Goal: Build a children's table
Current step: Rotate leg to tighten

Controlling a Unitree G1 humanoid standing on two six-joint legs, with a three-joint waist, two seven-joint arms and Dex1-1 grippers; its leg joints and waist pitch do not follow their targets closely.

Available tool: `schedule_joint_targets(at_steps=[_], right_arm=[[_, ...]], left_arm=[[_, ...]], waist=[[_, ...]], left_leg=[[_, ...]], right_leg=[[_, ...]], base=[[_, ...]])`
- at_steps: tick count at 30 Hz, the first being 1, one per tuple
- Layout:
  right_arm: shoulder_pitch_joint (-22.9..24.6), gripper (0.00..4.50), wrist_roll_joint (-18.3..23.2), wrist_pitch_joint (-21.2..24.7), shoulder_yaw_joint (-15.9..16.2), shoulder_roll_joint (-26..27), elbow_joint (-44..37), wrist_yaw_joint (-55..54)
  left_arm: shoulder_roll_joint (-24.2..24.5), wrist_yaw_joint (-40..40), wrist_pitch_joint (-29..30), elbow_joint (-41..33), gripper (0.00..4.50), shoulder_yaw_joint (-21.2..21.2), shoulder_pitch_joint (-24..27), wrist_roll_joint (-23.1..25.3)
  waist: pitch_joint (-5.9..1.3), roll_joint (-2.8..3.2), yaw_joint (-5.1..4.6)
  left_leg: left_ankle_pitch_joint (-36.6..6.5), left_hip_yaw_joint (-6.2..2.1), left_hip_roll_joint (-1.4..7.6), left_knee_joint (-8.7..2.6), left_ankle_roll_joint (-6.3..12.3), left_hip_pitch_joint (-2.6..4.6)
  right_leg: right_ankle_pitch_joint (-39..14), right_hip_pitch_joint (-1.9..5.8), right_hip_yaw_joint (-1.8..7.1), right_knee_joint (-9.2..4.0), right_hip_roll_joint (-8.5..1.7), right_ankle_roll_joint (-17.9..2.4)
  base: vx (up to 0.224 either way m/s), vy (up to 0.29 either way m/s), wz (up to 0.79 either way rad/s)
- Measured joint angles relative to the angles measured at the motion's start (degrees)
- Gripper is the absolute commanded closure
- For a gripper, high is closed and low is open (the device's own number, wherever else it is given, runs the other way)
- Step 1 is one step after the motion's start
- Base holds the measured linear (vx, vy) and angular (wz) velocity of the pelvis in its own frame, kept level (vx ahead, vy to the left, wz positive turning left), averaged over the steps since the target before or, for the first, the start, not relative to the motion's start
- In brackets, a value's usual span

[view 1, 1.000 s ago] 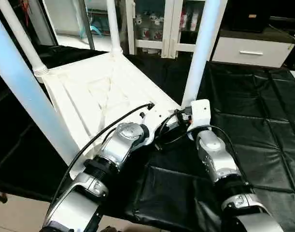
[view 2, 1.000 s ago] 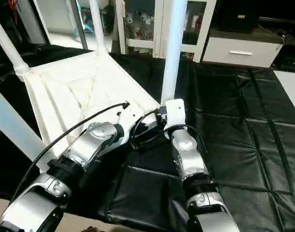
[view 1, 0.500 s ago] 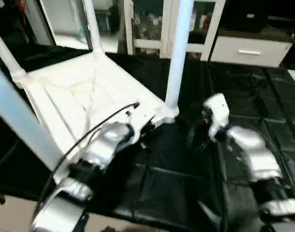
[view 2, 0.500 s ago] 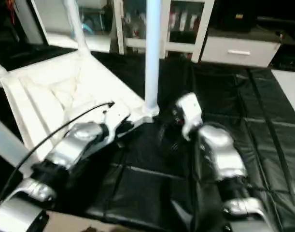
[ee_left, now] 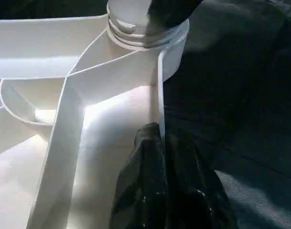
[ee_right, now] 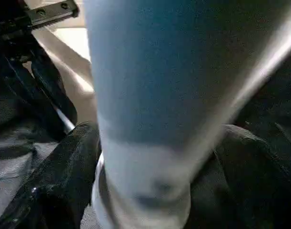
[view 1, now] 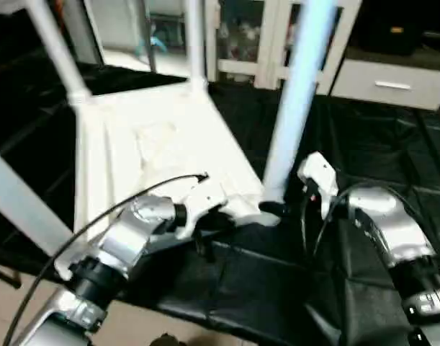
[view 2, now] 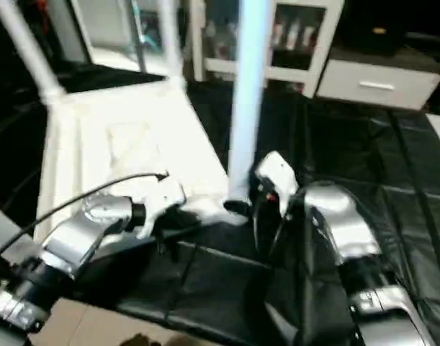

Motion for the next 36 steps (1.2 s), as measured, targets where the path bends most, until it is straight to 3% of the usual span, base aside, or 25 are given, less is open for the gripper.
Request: schedule_joint_targets(at_steps=[3,8,17,24,27,33,36], right_arm=[[-0.3,0.57,-0.2,-0.4,0.5,0.1,2.1,0.8],[-1.6,1.16,-1.4,-1.2,1.2,0.1,4.7,2.9],[-2.6,1.82,-1.5,-4.0,2.1,0.2,7.5,4.6],[-3.5,1.96,-1.6,-4.7,1.9,1.1,9.1,4.2],[-3.6,1.98,-1.5,-4.7,0.3,3.4,10.7,0.7],[-2.5,2.0,0.0,-5.0,-9.4,15.7,13.7,-28.4],[-2.0,2.06,-0.1,-6.5,-10.8,18.2,13.6,-38.2]], left_arm=[[0.3,-0.2,0.8,-0.9,4.5,0.0,0.3,-0.1],[0.8,-0.5,1.5,-1.5,4.5,0.0,0.3,-0.2],[1.0,-0.4,2.2,-2.1,4.5,0.1,0.6,-0.2],[1.0,0.2,2.2,-2.1,4.5,0.2,0.6,0.1],[0.3,1.7,2.2,-1.3,4.5,0.8,0.6,0.3],[-8.0,12.7,0.2,11.5,4.5,3.1,-6.2,2.9],[-10.9,16.6,-1.7,15.5,4.5,2.5,-8.2,4.4]], waist=[[0.0,-0.07,-0.03],[0.01,-0.22,-0.16],[-0.06,-0.51,-0.46],[-0.08,-0.62,-0.84],[-0.13,-0.76,-1.2],[-0.09,-0.85,-2.66],[-0.1,-0.83,-2.87]], left_leg=[[0.0,0.02,-0.03,0.01,0.02,-0.04],[0.0,0.01,0.01,0.01,0.01,-0.08],[0.0,0.0,0.0,0.01,0.01,-0.08],[0.0,0.0,0.0,0.02,0.01,-0.04],[0.0,-0.01,0.0,0.02,0.01,0.0],[0.1,-0.06,-0.02,0.04,-0.18,0.02],[0.1,-0.07,-0.02,0.03,-0.18,0.0]], right_leg=[[0.0,-0.02,-0.01,0.0,-0.07,0.0],[-0.1,-0.09,-0.07,0.07,-0.06,0.1],[-0.1,-0.08,-0.06,0.06,-0.07,0.1],[-0.1,-0.04,-0.07,0.09,-0.07,0.1],[-0.1,-0.02,-0.07,0.1,-0.06,0.1],[-0.1,-0.09,-0.08,0.06,-0.02,0.3],[-0.1,-0.12,-0.08,0.04,-0.03,0.3]], base=[[0.0,0.0,0.0],[0.0,0.0,0.0],[0.0,0.0,0.0],[0.0,0.0,0.0],[0.0,0.0,0.0],[0.0,0.0,0.0],[0.0,0.0,0.0]])
